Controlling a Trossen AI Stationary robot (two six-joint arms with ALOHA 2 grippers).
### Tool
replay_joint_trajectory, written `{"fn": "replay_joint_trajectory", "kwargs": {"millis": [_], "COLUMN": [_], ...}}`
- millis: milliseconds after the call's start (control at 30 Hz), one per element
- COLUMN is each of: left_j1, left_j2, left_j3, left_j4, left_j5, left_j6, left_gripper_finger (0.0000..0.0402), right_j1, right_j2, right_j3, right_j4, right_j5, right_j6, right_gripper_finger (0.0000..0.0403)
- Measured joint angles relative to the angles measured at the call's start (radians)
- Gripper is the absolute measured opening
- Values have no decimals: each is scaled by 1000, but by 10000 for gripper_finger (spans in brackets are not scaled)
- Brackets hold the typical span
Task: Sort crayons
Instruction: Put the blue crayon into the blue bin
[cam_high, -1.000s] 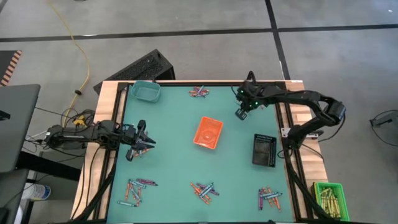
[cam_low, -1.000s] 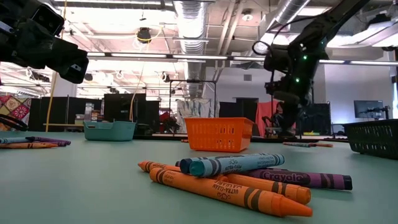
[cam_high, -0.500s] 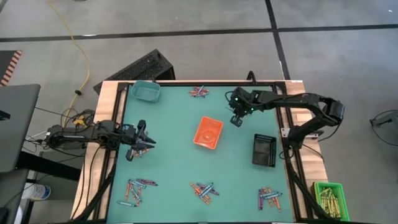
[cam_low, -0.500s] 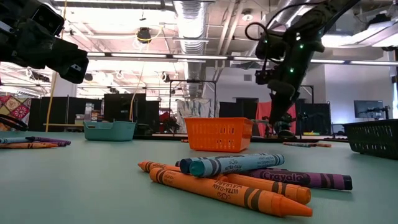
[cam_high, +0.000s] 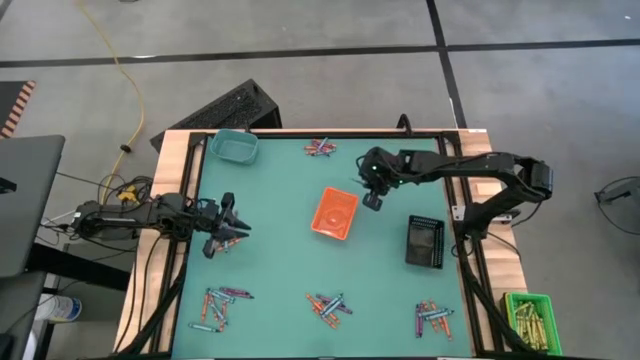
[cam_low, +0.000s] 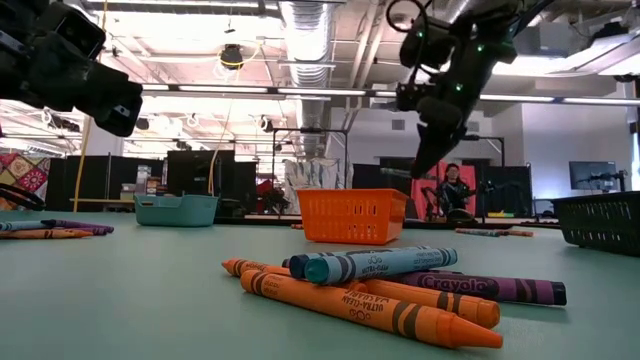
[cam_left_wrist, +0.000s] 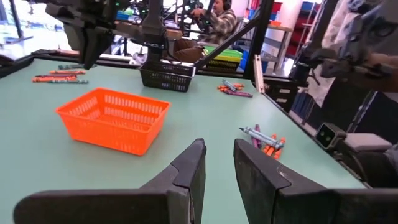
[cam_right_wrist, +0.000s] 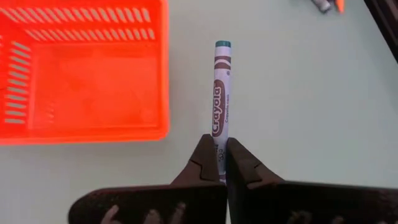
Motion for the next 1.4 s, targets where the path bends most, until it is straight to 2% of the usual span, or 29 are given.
{"fn": "replay_joint_trajectory", "kwargs": {"millis": [100,333,467,667,800,933,1033,1267,1400], "left_j1": [0,0,1,0,0,0,0,0,0], "left_j2": [0,0,0,69,218,433,598,940,1076], "left_j3": [0,-1,-1,0,0,1,45,251,355], "left_j4": [4,50,195,441,588,832,941,1071,1130], "left_j5": [-10,-127,-319,-340,-348,-348,-322,-297,-248], "left_j6": [12,48,134,319,374,409,438,468,481], "left_gripper_finger": [73,73,73,76,104,161,196,208,208], "right_j1": [25,94,152,229,265,293,307,344,361], "right_j2": [0,0,0,0,0,0,0,0,0], "right_j3": [18,64,78,102,131,154,164,180,180], "right_j4": [-1,1,26,161,285,425,511,587,602], "right_j5": [0,-9,-31,-34,-45,-74,-104,-108,-107], "right_j6": [0,-9,-53,-126,-179,-244,-274,-351,-356], "right_gripper_finger": [3,3,3,4,4,4,4,4,4]}}
